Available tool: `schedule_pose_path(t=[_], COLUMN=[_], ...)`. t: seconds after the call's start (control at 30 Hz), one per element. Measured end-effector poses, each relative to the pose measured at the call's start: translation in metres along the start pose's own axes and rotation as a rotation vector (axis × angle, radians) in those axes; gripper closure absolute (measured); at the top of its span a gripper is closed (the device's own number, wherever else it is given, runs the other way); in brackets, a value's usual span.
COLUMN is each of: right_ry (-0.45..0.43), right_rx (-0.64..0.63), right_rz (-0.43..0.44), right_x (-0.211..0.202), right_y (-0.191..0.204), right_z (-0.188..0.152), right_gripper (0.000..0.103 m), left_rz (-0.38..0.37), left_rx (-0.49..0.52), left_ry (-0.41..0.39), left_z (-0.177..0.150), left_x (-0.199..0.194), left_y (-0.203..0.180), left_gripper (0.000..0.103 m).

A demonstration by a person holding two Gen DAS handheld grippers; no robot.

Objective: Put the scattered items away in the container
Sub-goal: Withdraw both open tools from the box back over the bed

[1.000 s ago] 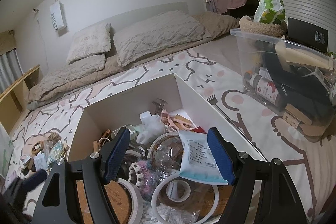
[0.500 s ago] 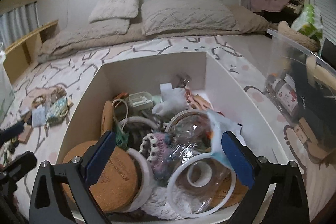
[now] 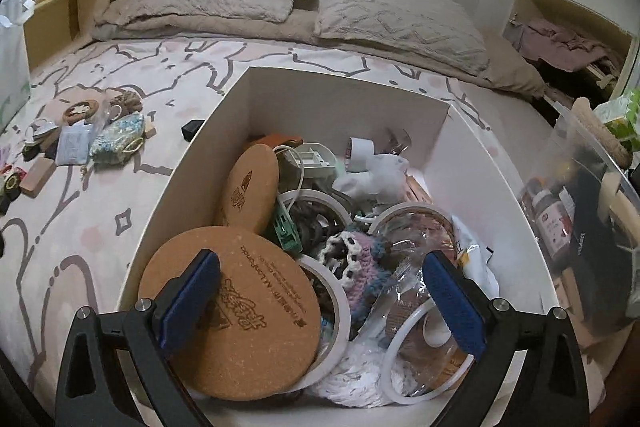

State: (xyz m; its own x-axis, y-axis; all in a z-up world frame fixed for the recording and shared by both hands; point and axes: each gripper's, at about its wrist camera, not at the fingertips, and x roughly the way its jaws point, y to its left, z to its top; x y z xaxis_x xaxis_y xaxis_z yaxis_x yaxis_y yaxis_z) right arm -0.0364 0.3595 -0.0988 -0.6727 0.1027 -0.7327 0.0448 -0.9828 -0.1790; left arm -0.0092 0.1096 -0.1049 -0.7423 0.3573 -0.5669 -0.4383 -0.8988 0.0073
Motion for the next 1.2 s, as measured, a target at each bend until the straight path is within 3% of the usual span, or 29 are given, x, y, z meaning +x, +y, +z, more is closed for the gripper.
schedule_pose_path(t=[0.1,0.53,0.6,0.7,0.73,0.9,1.2], right_ry=[0.039,0.301,0.348,0.434,0.446,0.454,0.409], right_rx=[-0.073,-0.324,-0.335,-0.389,-0.36,-0.304,-0.265], right_rz=[0.013,0.244,0.26,0.203,0.231,0.301,0.273], right_x=[0.0,0.01,0.017,0.039,0.044,0.05,0.037], right_y=[0.003,0.002,0.003,0.012,0.011,0.011,0.004], right_z=[0.006,0.021,0.022,0.013,0.012,0.006,0.011], right_gripper=[0.002,0.002,0.002,0.0,0.0,0.0,0.0], left_rz=[-0.005,0.001,0.002,0.007,0.008,0.015,0.012], left_rx=[-0.021,-0.114,-0.131,-0.157,-0.162,-0.179,-0.191], left_ry=[-0.003,-0.033,-0.039,-0.044,-0.046,-0.056,-0.059], left_z=[-0.006,-0.009,-0.008,-0.007,-0.007,-0.008,-0.008], left_x=[-0.003,-0.017,-0.019,-0.022,-0.022,-0.026,-0.028], left_y=[0.011,0.05,0.056,0.065,0.067,0.076,0.08], left_gripper=[0.0,0.0,0.0,0.0,0.0,0.0,0.0])
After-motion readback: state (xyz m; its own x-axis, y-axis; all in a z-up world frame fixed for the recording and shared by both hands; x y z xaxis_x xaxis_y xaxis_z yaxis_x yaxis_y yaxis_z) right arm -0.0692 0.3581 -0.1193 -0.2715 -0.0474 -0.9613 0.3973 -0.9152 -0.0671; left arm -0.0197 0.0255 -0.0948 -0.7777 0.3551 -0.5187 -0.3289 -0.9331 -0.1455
